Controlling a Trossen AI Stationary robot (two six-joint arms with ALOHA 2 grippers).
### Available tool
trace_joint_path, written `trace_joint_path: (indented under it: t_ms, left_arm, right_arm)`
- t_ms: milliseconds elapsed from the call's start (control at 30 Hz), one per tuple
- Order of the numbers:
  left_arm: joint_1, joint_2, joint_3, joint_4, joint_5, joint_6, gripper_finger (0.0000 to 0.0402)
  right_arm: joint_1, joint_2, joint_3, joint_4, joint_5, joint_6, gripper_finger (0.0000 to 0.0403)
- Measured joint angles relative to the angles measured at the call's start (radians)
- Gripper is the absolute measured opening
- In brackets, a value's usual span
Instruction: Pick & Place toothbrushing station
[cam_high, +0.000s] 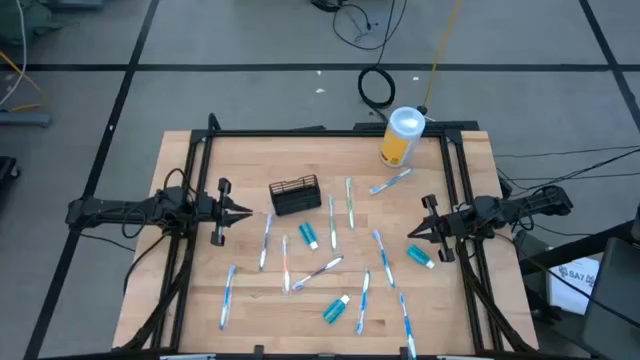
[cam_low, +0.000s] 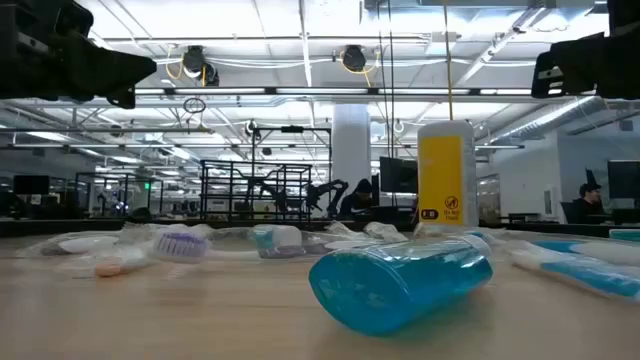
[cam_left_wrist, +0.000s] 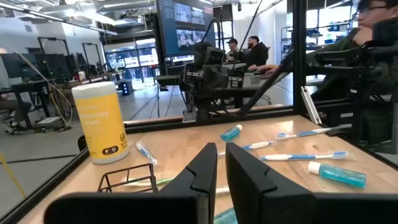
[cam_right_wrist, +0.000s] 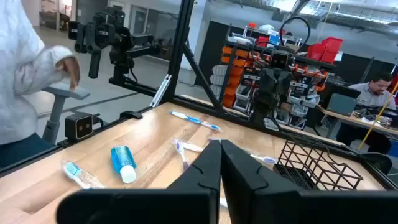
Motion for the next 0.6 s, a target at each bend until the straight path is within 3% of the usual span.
trace_joint_path:
  t_ms: [600]
  left_arm:
    - [0.0,0.0,0.0,0.0,-0.036,0.0,0.0042]
  right_arm:
    - [0.0,0.0,0.0,0.002,0.0,0.0,0.0004]
